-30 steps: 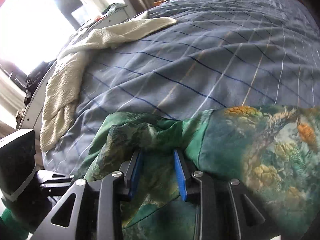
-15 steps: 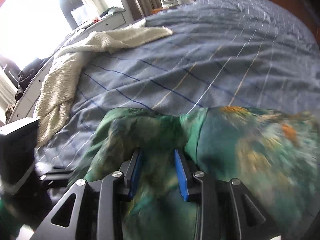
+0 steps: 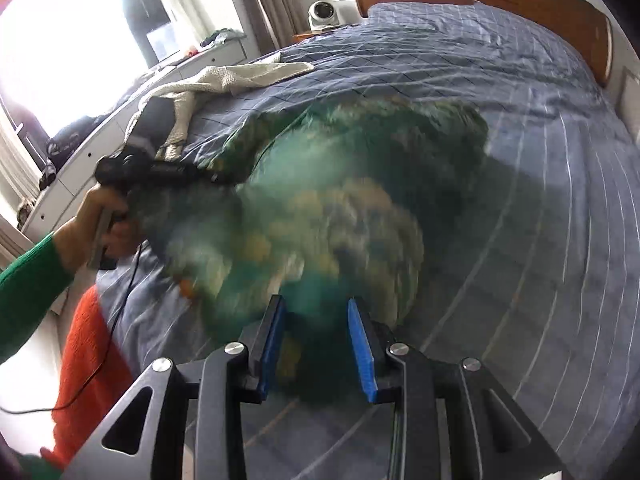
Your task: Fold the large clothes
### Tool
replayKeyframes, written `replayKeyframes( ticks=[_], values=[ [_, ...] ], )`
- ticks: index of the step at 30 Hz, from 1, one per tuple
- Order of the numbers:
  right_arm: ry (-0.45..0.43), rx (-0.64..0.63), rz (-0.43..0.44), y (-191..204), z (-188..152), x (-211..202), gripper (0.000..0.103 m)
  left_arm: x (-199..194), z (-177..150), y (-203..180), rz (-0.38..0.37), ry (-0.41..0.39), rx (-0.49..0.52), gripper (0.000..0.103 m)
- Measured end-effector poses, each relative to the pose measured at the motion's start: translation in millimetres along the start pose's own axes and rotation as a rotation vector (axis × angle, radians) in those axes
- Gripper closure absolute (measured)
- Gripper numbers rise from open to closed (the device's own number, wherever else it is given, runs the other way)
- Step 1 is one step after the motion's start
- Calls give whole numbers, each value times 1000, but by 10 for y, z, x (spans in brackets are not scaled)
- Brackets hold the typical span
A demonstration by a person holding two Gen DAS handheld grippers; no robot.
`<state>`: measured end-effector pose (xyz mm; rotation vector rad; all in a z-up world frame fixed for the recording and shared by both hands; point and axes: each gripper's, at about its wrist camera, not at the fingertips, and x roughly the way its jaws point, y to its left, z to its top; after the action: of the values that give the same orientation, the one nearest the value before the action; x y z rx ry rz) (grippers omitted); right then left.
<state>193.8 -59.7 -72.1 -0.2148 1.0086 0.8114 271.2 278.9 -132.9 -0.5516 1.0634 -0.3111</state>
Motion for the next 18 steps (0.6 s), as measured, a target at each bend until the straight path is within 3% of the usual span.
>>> replayKeyframes(
  ticks=[5, 7, 13, 15, 18],
  values=[
    [125, 18, -17, -40, -72, 383, 66, 21, -8, 2, -6, -6, 2, 61],
    [129, -9, -33, -45, -112, 524, 66, 26, -20, 3, -7, -13, 2, 60],
    [105, 22, -44, -89, -108, 450, 64, -8, -31, 4, -11, -14, -12, 60],
    [92, 27, -96, -21, -13, 268, 63, -70, -25, -36, -1, -14, -11, 59],
    [-49, -16, -132, 234, 192, -3, 63, -143, -30, -125, 16, -26, -9, 52]
  ],
)
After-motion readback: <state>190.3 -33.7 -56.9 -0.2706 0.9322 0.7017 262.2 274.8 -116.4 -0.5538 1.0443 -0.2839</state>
